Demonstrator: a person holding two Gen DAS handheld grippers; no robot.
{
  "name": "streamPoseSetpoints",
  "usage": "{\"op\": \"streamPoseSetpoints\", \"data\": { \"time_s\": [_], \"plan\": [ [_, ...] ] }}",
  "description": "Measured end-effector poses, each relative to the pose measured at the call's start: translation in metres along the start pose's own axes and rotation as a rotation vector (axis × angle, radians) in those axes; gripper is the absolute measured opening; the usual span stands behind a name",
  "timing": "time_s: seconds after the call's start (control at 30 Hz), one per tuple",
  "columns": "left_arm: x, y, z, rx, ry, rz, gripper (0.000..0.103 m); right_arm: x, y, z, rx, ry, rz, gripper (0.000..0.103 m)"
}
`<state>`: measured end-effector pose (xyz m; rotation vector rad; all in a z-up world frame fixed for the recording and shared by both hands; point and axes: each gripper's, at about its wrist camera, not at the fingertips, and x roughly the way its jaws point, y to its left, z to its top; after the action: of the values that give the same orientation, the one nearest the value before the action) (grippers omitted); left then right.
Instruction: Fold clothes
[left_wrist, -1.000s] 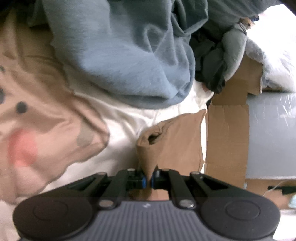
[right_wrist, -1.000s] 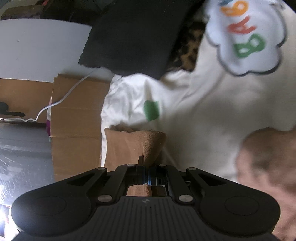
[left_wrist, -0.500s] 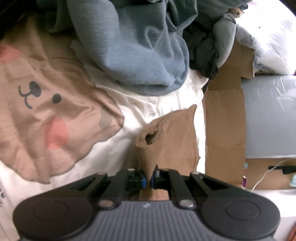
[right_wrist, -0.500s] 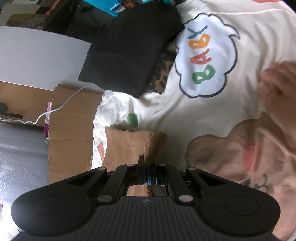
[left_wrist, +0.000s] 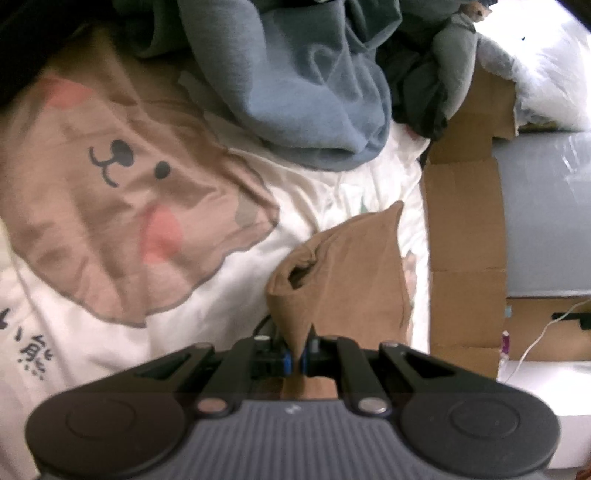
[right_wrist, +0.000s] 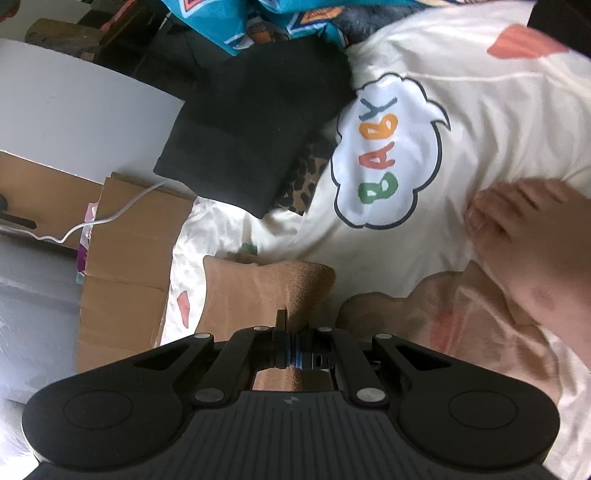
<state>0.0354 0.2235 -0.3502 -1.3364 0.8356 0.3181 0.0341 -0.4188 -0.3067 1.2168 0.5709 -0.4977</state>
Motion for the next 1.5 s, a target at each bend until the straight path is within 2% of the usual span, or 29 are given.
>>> {"op": "streamPoseSetpoints", "data": {
  "time_s": [0.23,0.5,0.6,0.63,0.7,0.73,0.77,0.87,1.0,1.23,1.5],
  "plan": [
    [0.000,0.006,0.001,-0.012,0.053,0.037,0.006,-0.015,-0.001,0.008,-0.068,-0.016,-0.043,0.001],
    [0.010,0.004,0.003,0.027,0.065,0.072,0.006,-0.008,-0.012,0.009,-0.066,-0.008,-0.117,0.002],
    [0.012,0.002,0.002,0.033,0.072,0.073,0.006,-0.010,-0.012,0.013,-0.054,-0.021,-0.165,0.006],
    [0.012,0.002,0.002,0.037,0.069,0.075,0.006,-0.011,-0.010,0.015,-0.050,-0.020,-0.180,0.008],
    [0.011,0.000,0.002,0.047,0.066,0.080,0.006,-0.015,-0.006,0.016,-0.062,-0.042,-0.199,0.021],
    [0.011,0.000,0.002,0.049,0.067,0.080,0.006,-0.019,-0.001,0.016,-0.092,-0.075,-0.207,0.036],
    [0.011,-0.001,0.002,0.052,0.068,0.081,0.006,-0.024,0.006,0.015,-0.133,-0.110,-0.218,0.045],
    [0.011,-0.001,0.001,0.058,0.067,0.088,0.006,-0.032,0.024,0.014,-0.222,-0.163,-0.230,0.046],
    [0.012,-0.003,0.001,0.070,0.066,0.095,0.006,-0.027,0.047,0.000,-0.315,-0.102,-0.145,0.046],
    [0.011,-0.007,-0.001,0.101,0.059,0.096,0.006,-0.011,0.080,-0.050,-0.560,0.047,-0.062,0.047],
    [0.009,-0.010,0.000,0.102,0.061,0.083,0.006,-0.002,0.092,-0.110,-0.743,0.216,0.050,0.046]
  ]
}}
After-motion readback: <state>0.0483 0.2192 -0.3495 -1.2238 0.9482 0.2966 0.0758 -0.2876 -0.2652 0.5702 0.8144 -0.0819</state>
